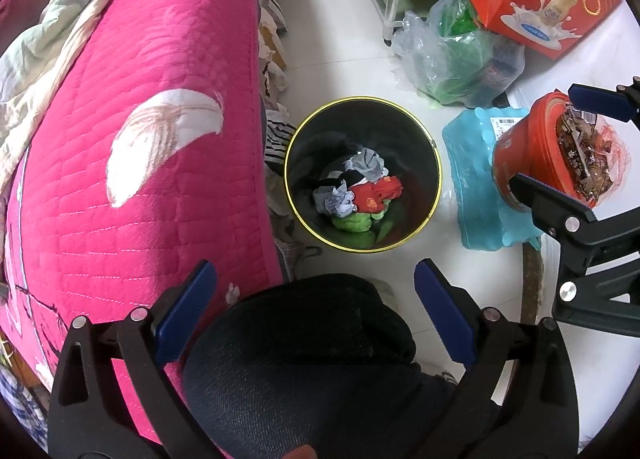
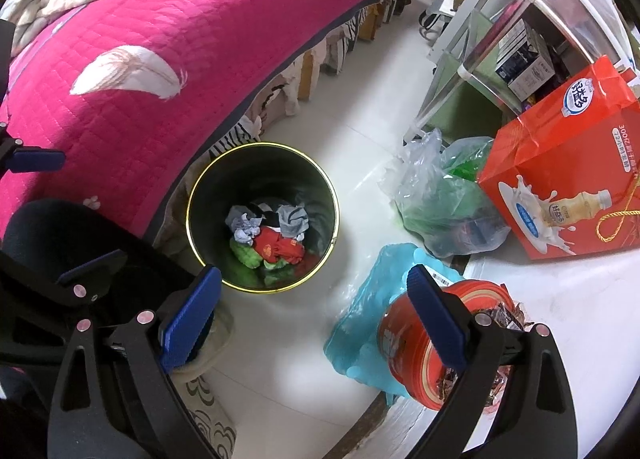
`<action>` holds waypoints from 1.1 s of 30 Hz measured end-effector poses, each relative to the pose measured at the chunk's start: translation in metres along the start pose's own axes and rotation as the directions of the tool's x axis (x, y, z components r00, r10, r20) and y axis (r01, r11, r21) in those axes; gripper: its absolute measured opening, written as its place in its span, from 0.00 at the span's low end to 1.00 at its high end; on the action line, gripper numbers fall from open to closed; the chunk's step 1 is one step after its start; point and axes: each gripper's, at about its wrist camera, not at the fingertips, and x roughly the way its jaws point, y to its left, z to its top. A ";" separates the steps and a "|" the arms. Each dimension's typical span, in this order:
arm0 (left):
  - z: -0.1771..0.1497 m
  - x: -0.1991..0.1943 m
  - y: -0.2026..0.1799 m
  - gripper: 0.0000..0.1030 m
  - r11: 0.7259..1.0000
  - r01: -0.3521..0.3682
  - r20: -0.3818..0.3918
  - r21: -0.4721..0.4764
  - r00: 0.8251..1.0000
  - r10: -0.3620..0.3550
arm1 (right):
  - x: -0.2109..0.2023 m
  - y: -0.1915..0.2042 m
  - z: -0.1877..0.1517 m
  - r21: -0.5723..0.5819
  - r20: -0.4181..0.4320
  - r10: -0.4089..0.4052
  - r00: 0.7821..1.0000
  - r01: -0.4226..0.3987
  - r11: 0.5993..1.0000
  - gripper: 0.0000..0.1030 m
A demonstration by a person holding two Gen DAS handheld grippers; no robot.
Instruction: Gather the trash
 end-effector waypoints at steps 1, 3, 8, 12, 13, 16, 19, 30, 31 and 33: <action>0.000 0.000 0.000 0.94 1.000 -0.001 0.001 0.001 1.000 0.001 | 0.000 0.000 0.000 0.000 -0.001 0.001 1.000 -0.001 1.000 0.87; 0.000 0.000 0.000 0.94 1.000 0.000 -0.001 0.002 1.000 0.000 | -0.001 0.000 0.000 0.000 0.000 0.004 1.000 -0.004 1.000 0.87; 0.001 -0.002 0.000 0.94 1.000 0.000 0.000 0.002 1.000 0.000 | -0.001 0.000 0.001 -0.001 -0.002 0.002 1.000 -0.002 1.000 0.87; 0.000 -0.002 0.001 0.94 1.000 0.001 0.000 0.007 1.000 -0.001 | -0.002 0.001 0.000 -0.001 -0.001 0.005 1.000 -0.005 1.000 0.87; 0.000 -0.002 0.001 0.94 1.000 -0.001 0.000 0.005 1.000 0.001 | -0.002 0.001 0.000 -0.003 -0.001 0.006 1.000 -0.006 1.000 0.87; -0.001 -0.001 0.002 0.94 1.000 -0.005 0.001 0.006 1.000 0.005 | -0.002 0.000 -0.001 -0.011 -0.002 0.006 1.000 -0.006 1.000 0.87; -0.001 -0.001 0.001 0.94 1.000 -0.004 0.006 0.007 1.000 0.004 | -0.001 -0.001 -0.001 -0.014 -0.002 0.007 1.000 -0.007 1.000 0.87; -0.004 -0.003 -0.008 0.94 1.000 0.011 0.031 0.024 0.999 -0.012 | 0.000 -0.003 -0.002 -0.011 -0.001 0.009 1.000 -0.009 1.000 0.87; -0.004 -0.003 -0.008 0.94 1.000 0.006 0.034 0.027 0.999 -0.007 | 0.000 -0.003 -0.003 -0.013 0.000 0.010 1.000 -0.010 1.000 0.87; -0.003 -0.005 -0.009 0.94 0.999 -0.009 0.040 0.037 0.999 0.007 | 0.001 -0.003 -0.004 -0.017 -0.004 0.009 1.000 -0.009 1.000 0.87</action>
